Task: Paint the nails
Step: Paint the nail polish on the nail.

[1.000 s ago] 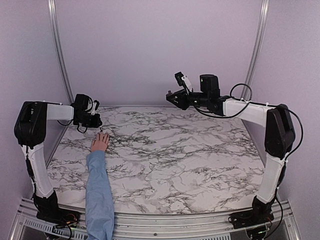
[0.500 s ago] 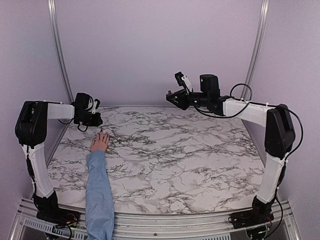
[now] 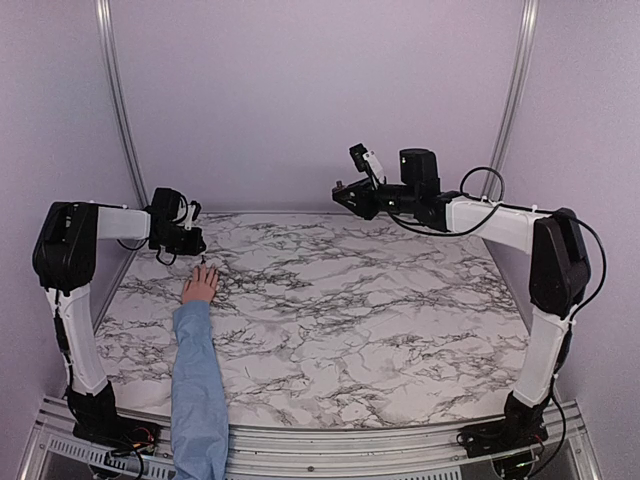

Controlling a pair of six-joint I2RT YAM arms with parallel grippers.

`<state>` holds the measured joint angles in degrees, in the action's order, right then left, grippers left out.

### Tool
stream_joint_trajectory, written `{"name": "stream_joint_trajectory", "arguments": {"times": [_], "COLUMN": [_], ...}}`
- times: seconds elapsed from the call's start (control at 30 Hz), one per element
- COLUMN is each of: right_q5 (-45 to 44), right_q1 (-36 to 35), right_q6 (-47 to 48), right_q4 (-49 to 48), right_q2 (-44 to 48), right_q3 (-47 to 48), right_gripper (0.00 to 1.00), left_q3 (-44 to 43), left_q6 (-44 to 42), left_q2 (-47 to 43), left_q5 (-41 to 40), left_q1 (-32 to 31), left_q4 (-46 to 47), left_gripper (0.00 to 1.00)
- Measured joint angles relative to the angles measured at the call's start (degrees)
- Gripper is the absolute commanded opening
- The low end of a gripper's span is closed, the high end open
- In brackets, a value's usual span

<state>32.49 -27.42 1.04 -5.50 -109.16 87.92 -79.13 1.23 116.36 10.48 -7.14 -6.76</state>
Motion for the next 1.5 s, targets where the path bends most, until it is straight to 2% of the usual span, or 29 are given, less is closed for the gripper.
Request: {"name": "stream_joint_trajectory", "arguments": {"times": [0.93,1.5], "right_q5": [0.00,0.04], "right_q1": [0.46,0.48], "right_q6": [0.00,0.00], "right_q4": [0.02,-0.07], "right_q2": [-0.15,-0.11], "right_q3": [0.42,-0.11], "right_gripper": [0.00,0.00], "left_q3": [-4.70,-0.87], "left_q6": [0.26,0.00], "left_q2": [1.81,-1.05], "left_q5": [-0.13,0.63], "left_q1": [0.28,0.28], "left_q4": [-1.40,-1.68], "left_gripper": [0.00,0.00]}}
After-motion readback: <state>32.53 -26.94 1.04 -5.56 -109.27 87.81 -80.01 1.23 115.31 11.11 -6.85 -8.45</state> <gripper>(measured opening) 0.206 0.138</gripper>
